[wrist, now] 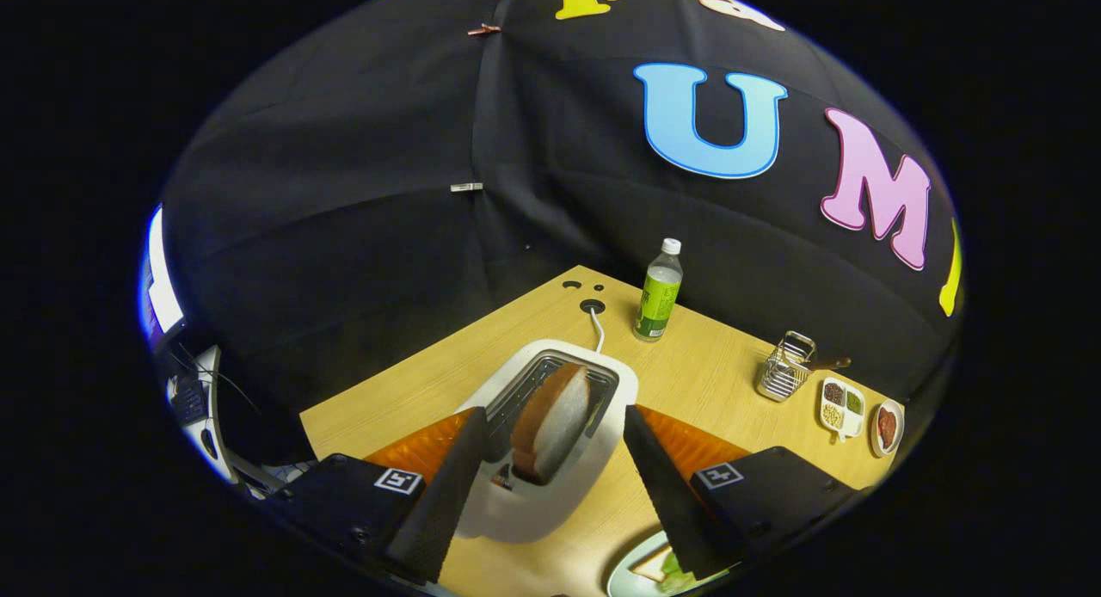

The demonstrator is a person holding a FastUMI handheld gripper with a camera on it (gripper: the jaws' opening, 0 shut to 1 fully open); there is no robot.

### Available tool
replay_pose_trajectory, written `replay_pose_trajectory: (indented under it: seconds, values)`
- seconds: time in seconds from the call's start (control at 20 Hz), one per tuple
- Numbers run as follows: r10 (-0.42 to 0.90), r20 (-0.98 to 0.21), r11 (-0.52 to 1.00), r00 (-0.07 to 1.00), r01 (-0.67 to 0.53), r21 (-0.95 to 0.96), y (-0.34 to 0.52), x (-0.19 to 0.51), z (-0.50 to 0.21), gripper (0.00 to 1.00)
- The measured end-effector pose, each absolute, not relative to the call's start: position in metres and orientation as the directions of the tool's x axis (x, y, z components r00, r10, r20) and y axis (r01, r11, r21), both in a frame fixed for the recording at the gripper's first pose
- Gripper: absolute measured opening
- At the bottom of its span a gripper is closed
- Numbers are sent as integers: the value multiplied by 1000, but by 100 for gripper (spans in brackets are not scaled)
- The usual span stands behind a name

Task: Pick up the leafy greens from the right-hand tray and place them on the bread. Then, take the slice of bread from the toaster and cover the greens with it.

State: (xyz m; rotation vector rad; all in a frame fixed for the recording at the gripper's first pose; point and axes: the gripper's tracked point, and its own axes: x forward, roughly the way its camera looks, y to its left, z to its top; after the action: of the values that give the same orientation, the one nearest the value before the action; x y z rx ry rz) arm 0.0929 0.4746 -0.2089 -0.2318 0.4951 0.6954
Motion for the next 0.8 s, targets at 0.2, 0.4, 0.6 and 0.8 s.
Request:
replay_pose_trajectory:
  seconds: [0.2, 0.4, 0.6, 0.8]
  values:
    - [510, -519, 766, 686, -637, -89, 487, 113, -229, 96]
    - [477, -532, 779, 700, -617, -112, 491, 118, -241, 91]
    - [455, -556, 787, 695, -606, -114, 491, 119, -251, 59]
    - [410, -557, 808, 722, -571, -146, 484, 124, -247, 26]
